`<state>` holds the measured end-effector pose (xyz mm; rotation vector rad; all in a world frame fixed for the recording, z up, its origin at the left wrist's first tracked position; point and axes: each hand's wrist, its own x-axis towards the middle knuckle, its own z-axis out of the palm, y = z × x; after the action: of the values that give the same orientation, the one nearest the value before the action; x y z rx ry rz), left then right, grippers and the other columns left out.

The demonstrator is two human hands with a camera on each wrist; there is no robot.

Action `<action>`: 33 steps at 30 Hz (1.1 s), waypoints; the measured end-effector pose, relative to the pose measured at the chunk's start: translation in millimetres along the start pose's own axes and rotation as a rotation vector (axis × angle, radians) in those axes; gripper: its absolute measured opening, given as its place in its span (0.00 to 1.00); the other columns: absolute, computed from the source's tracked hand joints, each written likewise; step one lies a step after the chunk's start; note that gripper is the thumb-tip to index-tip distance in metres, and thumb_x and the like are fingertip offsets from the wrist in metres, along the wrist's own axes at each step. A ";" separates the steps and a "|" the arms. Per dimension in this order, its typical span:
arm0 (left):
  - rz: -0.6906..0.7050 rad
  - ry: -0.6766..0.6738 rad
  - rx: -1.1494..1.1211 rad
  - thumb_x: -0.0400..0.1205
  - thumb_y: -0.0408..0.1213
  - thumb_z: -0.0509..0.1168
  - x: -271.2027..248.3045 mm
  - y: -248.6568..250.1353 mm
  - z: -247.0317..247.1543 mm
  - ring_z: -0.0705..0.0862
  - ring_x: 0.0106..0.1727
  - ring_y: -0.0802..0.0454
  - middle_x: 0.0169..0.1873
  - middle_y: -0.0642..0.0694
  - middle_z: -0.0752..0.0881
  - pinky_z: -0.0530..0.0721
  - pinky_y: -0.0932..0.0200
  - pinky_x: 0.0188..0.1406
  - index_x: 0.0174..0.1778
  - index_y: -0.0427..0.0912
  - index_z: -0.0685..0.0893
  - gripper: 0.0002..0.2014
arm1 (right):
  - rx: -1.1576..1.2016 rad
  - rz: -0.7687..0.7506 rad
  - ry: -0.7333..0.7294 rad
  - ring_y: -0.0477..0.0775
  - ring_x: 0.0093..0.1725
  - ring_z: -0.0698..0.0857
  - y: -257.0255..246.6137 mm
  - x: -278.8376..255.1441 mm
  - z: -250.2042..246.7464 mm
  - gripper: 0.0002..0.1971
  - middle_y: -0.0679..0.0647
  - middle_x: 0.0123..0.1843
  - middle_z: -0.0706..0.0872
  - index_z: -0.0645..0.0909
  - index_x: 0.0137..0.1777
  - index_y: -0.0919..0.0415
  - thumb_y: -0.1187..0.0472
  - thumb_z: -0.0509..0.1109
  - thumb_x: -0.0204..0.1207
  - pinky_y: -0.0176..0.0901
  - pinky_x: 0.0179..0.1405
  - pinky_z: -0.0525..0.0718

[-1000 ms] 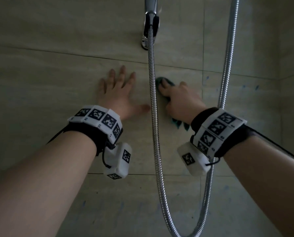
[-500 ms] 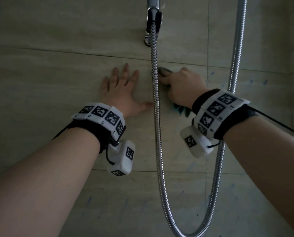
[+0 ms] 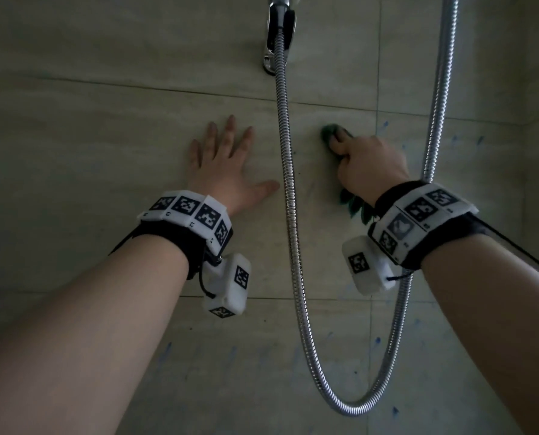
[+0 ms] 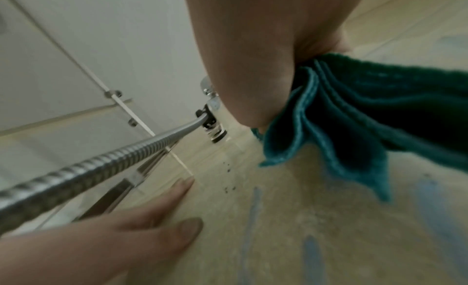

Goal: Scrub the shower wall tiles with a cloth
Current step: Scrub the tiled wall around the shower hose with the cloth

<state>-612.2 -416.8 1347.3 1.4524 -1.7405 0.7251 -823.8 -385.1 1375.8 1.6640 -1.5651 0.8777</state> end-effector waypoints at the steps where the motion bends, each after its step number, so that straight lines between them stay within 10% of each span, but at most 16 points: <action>1: 0.007 0.004 0.013 0.75 0.72 0.54 -0.8 -1.0 1.5 0.30 0.83 0.44 0.82 0.51 0.29 0.33 0.40 0.80 0.83 0.56 0.35 0.49 | 0.031 0.022 0.011 0.63 0.53 0.80 -1.6 2.0 1.6 0.25 0.62 0.62 0.81 0.71 0.77 0.49 0.64 0.53 0.81 0.45 0.41 0.73; 7: 0.026 0.018 0.010 0.75 0.71 0.52 -1.9 -1.7 4.0 0.31 0.83 0.42 0.83 0.49 0.30 0.34 0.39 0.81 0.84 0.56 0.36 0.48 | 0.058 -0.345 -0.053 0.65 0.60 0.80 -37.9 -8.9 20.4 0.26 0.60 0.68 0.79 0.68 0.79 0.44 0.63 0.54 0.82 0.45 0.47 0.79; 11: 0.018 0.041 0.020 0.75 0.72 0.55 0.2 -3.3 8.4 0.32 0.83 0.43 0.83 0.51 0.30 0.34 0.39 0.81 0.84 0.57 0.36 0.48 | -0.005 -0.187 0.032 0.63 0.58 0.81 -29.2 10.4 4.4 0.23 0.60 0.63 0.81 0.70 0.77 0.46 0.62 0.52 0.84 0.42 0.35 0.70; 16: 0.025 0.050 0.037 0.76 0.71 0.57 0.4 -2.8 8.0 0.32 0.83 0.42 0.83 0.50 0.31 0.35 0.39 0.80 0.84 0.56 0.36 0.49 | 0.155 -0.166 0.040 0.64 0.65 0.77 -34.1 34.6 -5.9 0.27 0.61 0.70 0.76 0.66 0.80 0.47 0.66 0.51 0.82 0.45 0.50 0.74; 22: 0.016 0.022 0.026 0.74 0.71 0.59 0.3 -3.0 5.3 0.32 0.83 0.43 0.83 0.50 0.30 0.34 0.40 0.80 0.84 0.57 0.36 0.51 | 0.085 -0.359 -0.081 0.62 0.45 0.80 -44.1 9.4 2.7 0.16 0.57 0.46 0.78 0.84 0.61 0.54 0.64 0.58 0.79 0.42 0.36 0.72; 28: 0.031 -0.080 0.057 0.69 0.69 0.67 -1.6 -2.0 -1.5 0.29 0.82 0.40 0.81 0.47 0.26 0.33 0.37 0.79 0.83 0.53 0.32 0.60 | -0.004 -0.468 -0.241 0.53 0.34 0.75 -29.2 -16.6 4.0 0.18 0.48 0.33 0.73 0.87 0.61 0.48 0.64 0.63 0.77 0.38 0.27 0.69; 33: 0.025 -0.120 0.043 0.68 0.69 0.67 -3.1 0.2 -4.2 0.28 0.81 0.39 0.80 0.47 0.24 0.33 0.37 0.79 0.82 0.53 0.30 0.61 | -0.198 -0.508 -0.182 0.56 0.41 0.76 -20.4 -22.1 2.3 0.21 0.54 0.44 0.77 0.78 0.71 0.44 0.62 0.57 0.82 0.41 0.34 0.70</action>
<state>-611.3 -411.7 1347.1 1.5331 -1.8468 0.7050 -804.5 -374.1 1355.4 1.9080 -1.2031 0.3064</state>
